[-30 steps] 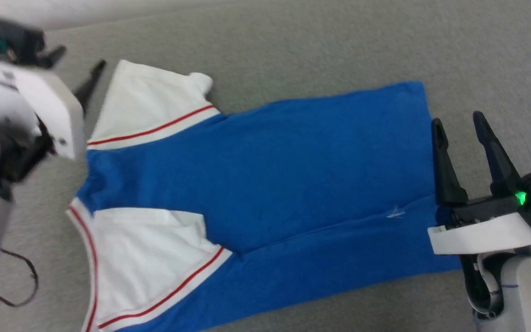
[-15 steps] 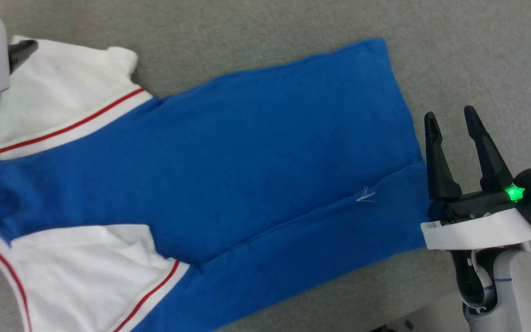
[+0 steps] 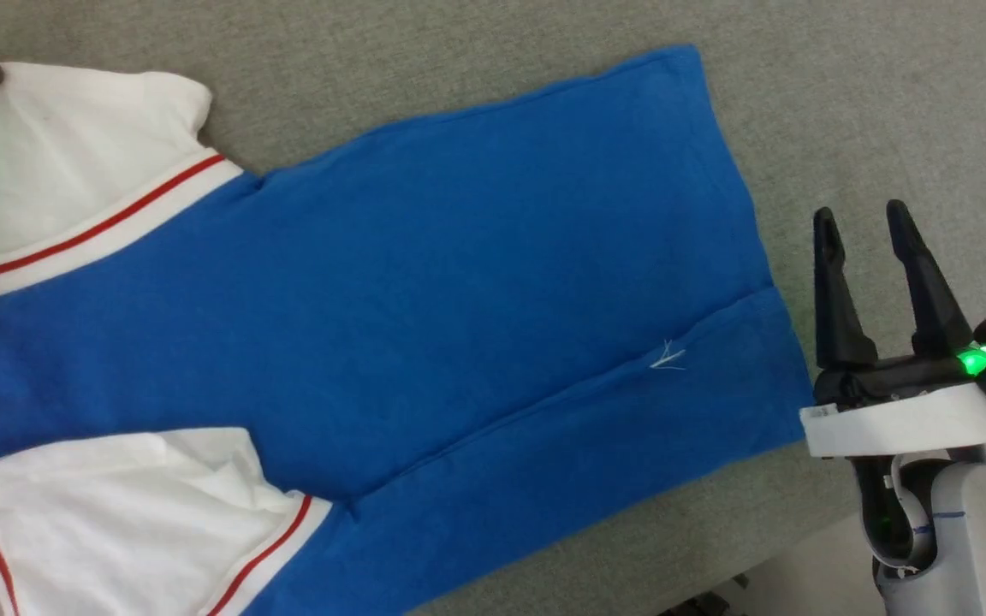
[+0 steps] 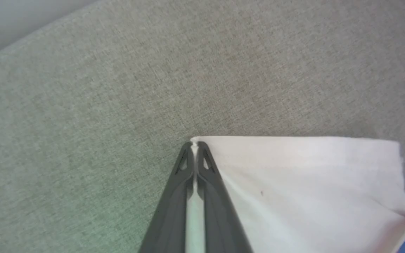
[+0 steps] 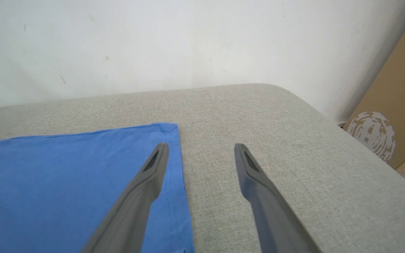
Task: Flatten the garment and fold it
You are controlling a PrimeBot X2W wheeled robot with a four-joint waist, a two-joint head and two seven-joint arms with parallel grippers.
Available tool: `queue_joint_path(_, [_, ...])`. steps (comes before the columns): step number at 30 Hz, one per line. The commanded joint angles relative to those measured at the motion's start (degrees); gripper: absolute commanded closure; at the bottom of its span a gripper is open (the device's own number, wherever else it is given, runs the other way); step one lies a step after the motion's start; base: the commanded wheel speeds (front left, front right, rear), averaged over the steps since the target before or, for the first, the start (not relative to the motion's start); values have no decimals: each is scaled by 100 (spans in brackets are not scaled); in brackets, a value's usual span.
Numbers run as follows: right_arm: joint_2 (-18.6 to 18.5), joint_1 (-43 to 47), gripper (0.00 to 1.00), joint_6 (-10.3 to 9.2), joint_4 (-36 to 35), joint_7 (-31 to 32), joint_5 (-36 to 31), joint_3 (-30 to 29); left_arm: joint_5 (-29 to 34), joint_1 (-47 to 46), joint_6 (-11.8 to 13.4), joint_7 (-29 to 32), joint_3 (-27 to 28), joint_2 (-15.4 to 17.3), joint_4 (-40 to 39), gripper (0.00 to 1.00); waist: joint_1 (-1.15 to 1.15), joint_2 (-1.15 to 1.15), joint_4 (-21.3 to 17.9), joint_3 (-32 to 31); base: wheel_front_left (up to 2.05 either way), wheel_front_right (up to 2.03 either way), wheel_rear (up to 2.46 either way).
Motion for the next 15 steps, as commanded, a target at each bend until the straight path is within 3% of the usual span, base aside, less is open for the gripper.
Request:
queue_joint_path(1, [24, -107, 0, -10, 32, 48, -73, -53, 54, 323, -57, -139, -143, -104, 89, 100, 1, 0, 128, -134, 0, 0, 0])
queue_joint_path(7, [-339, -235, 0, -10, 26, 797, -134, -107, 304, 336, -122, -1432, -418, -383, -93, 100, 1, 0, 557, -586, 0, 0, 0])
queue_joint_path(12, [-960, -499, 0, -10, 158, 2045, 271, -109, 312, 576, -134, -2388, -718, -666, -375, 100, 1, 0, 978, -1036, 0, 0, 0])
queue_joint_path(15, [-1383, -768, 0, -10, 276, 2824, 522, -8, 367, 729, -135, -2804, -965, -638, -736, 100, 1, 0, 1243, -1163, 0, 0, 0])
